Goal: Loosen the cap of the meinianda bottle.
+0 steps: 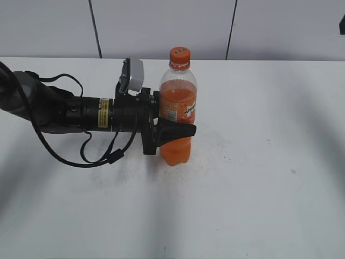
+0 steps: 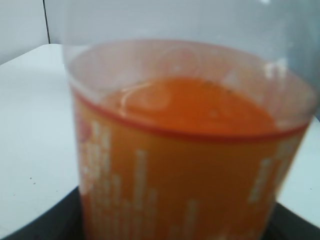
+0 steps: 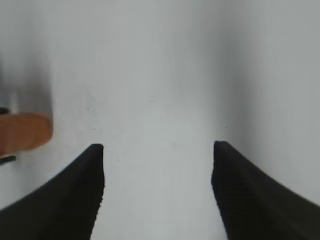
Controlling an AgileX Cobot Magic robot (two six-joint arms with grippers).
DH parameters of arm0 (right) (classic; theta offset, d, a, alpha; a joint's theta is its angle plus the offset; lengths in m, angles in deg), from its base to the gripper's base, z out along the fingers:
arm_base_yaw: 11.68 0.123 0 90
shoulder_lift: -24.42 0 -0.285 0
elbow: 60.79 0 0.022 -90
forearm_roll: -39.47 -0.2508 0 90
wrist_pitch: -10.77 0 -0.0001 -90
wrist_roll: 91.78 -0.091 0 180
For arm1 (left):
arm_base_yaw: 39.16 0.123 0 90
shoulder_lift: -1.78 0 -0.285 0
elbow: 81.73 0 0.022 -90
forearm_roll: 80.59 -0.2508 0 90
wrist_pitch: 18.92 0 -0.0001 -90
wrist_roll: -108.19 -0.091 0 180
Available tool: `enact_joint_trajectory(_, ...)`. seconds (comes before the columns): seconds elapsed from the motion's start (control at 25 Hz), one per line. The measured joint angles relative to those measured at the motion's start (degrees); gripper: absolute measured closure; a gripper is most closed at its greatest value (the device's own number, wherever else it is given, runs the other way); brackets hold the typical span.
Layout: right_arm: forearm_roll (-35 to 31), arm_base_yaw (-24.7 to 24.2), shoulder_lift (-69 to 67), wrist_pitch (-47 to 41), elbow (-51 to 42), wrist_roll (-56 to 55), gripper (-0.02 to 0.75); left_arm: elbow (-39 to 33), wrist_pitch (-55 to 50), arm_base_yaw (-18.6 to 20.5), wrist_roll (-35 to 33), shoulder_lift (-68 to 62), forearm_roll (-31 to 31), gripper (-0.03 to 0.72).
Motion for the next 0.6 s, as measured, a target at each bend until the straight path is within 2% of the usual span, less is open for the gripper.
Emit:
enact_joint_trajectory(0.2, -3.8, 1.8, -2.9, 0.0, 4.7, -6.0, 0.234, 0.0, 0.1, 0.0, 0.0, 0.0, -0.1, 0.269)
enact_joint_trajectory(0.6, -3.4, 19.9, -8.0, -0.2, 11.2, -19.5, 0.234, 0.0, 0.2, 0.0, 0.0, 0.0, -0.7, 0.269)
